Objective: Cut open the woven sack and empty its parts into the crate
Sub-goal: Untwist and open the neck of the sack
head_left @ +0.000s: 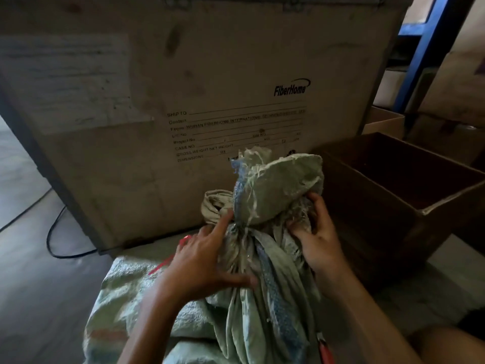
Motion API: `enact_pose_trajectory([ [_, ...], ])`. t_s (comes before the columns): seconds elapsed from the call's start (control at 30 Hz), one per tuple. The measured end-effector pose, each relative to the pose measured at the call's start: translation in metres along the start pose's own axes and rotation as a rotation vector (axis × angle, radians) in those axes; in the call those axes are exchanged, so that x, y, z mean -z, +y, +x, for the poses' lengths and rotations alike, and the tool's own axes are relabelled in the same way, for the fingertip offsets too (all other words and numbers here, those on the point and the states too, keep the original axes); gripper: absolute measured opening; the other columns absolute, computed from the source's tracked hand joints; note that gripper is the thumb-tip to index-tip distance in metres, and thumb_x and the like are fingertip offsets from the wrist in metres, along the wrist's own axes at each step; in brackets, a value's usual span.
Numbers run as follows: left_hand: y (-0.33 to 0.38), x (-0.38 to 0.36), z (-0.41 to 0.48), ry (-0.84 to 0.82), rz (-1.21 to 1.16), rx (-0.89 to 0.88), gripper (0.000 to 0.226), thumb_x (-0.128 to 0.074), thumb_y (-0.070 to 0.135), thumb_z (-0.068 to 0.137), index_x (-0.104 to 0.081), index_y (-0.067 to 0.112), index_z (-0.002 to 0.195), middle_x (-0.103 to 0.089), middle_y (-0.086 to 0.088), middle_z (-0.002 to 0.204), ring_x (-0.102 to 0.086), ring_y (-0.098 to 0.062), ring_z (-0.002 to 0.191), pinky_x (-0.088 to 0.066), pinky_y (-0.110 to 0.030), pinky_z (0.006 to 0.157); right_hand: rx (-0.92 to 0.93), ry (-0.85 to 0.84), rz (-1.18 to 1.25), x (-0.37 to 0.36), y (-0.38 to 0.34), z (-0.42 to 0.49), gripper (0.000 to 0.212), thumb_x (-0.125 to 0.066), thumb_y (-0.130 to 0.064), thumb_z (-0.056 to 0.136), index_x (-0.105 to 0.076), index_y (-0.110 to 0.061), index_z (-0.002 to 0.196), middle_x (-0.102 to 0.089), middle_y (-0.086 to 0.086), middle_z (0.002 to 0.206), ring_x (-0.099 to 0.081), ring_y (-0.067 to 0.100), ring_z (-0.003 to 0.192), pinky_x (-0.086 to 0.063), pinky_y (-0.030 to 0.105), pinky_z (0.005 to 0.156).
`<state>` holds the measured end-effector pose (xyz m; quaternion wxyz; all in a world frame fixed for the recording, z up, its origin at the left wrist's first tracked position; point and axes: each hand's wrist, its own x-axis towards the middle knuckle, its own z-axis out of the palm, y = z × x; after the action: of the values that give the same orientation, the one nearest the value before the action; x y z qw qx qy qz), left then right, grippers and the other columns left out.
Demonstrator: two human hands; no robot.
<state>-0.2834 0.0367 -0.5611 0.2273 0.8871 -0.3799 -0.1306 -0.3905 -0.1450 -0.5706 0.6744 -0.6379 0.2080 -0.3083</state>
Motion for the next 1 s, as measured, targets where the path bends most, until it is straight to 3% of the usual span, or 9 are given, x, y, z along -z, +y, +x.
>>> enact_pose_trajectory([
  [0.1, 0.021, -0.007, -0.002, 0.153, -0.053, 0.101, 0.124, -0.047, 0.105, 0.035, -0.035, 0.045, 0.143, -0.058, 0.011, 0.122, -0.053, -0.013, 0.117, -0.04, -0.05, 0.109, 0.052, -0.164, 0.083, 0.005, 0.006, -0.001, 0.059, -0.073, -0.007, 0.085, -0.056, -0.041, 0.131, -0.064, -0.001, 0.134, -0.062, 0.025, 0.124, -0.053, 0.05, 0.101],
  [0.2, 0.022, -0.017, 0.014, 0.459, -0.736, 0.12, 0.044, -0.067, 0.042, 0.091, -0.066, 0.001, 0.107, -0.074, -0.014, 0.089, -0.075, -0.023, 0.087, -0.056, -0.046, 0.074, -0.05, -0.361, 0.415, 0.01, -0.004, 0.0, 0.059, -0.069, -0.014, 0.077, -0.054, -0.023, 0.134, -0.067, 0.014, 0.131, -0.066, 0.033, 0.118, -0.055, 0.046, 0.096],
  [0.27, 0.01, -0.011, 0.019, 0.428, -1.216, 0.242, 0.026, -0.053, 0.022, 0.101, -0.065, -0.001, 0.103, -0.076, -0.009, 0.076, -0.074, -0.009, 0.066, -0.058, -0.03, 0.06, -0.06, -0.144, 0.507, 0.012, -0.009, 0.004, 0.044, -0.067, -0.016, 0.076, -0.061, -0.013, 0.12, -0.072, 0.019, 0.116, -0.071, 0.034, 0.102, -0.057, 0.044, 0.087],
  [0.37, -0.006, -0.002, 0.012, 0.26, -1.668, 0.384, 0.037, -0.046, 0.033, 0.102, -0.073, 0.008, 0.109, -0.08, -0.008, 0.094, -0.076, -0.017, 0.082, -0.063, -0.031, 0.065, 0.058, 0.189, 0.042, 0.016, -0.011, 0.007, 0.014, -0.074, -0.024, 0.084, -0.068, -0.018, 0.095, -0.072, 0.01, 0.097, -0.066, 0.025, 0.095, -0.053, 0.028, 0.082],
  [0.5, -0.014, 0.0, 0.01, 0.187, -1.666, 0.455, 0.057, -0.04, 0.028, 0.104, -0.079, 0.007, 0.068, -0.078, -0.01, 0.067, -0.075, -0.02, 0.056, -0.056, -0.029, 0.039, 0.022, -0.239, -0.139, 0.008, -0.007, -0.004, 0.077, -0.079, -0.043, 0.075, -0.043, -0.042, 0.142, -0.063, -0.01, 0.129, -0.06, 0.002, 0.118, -0.052, 0.018, 0.092],
  [0.67, -0.009, -0.011, 0.01, 0.334, -1.362, 0.35, 0.021, -0.048, 0.013, 0.102, -0.064, 0.004, 0.113, -0.077, -0.015, 0.094, -0.076, -0.025, 0.082, -0.063, -0.037, 0.071, 0.244, -0.03, -0.169, -0.012, 0.0, -0.006, 0.008, -0.07, -0.019, 0.091, -0.075, -0.014, 0.095, -0.078, -0.013, 0.082, -0.066, -0.01, 0.075, -0.049, 0.012, 0.063],
  [0.73, -0.009, -0.005, 0.012, 0.365, -1.321, 0.371, 0.02, -0.05, 0.016, 0.102, -0.066, 0.007, 0.111, -0.072, -0.02, 0.111, -0.069, -0.033, 0.104, -0.055, -0.048, 0.095, 0.188, 0.053, -0.181, -0.005, -0.007, 0.002, 0.023, -0.065, -0.016, 0.094, -0.073, -0.019, 0.073, -0.072, -0.015, 0.062, -0.059, -0.011, 0.058, -0.045, 0.012, 0.054],
  [0.87, -0.037, 0.011, 0.013, 0.347, -1.568, 0.454, 0.045, -0.039, 0.01, 0.104, -0.077, 0.006, 0.079, -0.076, -0.01, 0.071, -0.075, -0.024, 0.069, -0.061, -0.03, 0.053, -0.002, 0.089, -0.114, 0.027, -0.024, 0.018, 0.027, -0.062, -0.018, 0.096, -0.074, -0.005, 0.076, -0.074, 0.012, 0.073, -0.064, 0.019, 0.067, -0.048, 0.03, 0.061],
  [1.0, -0.06, 0.024, 0.013, 0.396, -1.605, 0.49, 0.037, -0.045, 0.025, 0.105, -0.059, 0.002, 0.129, -0.071, -0.017, 0.109, -0.068, -0.027, 0.093, -0.063, -0.037, 0.062, -0.15, 0.047, -0.108, 0.057, -0.033, 0.025, 0.031, -0.058, -0.021, 0.098, -0.075, -0.004, 0.078, -0.077, 0.009, 0.067, -0.073, 0.016, 0.059, -0.056, 0.022, 0.051],
])
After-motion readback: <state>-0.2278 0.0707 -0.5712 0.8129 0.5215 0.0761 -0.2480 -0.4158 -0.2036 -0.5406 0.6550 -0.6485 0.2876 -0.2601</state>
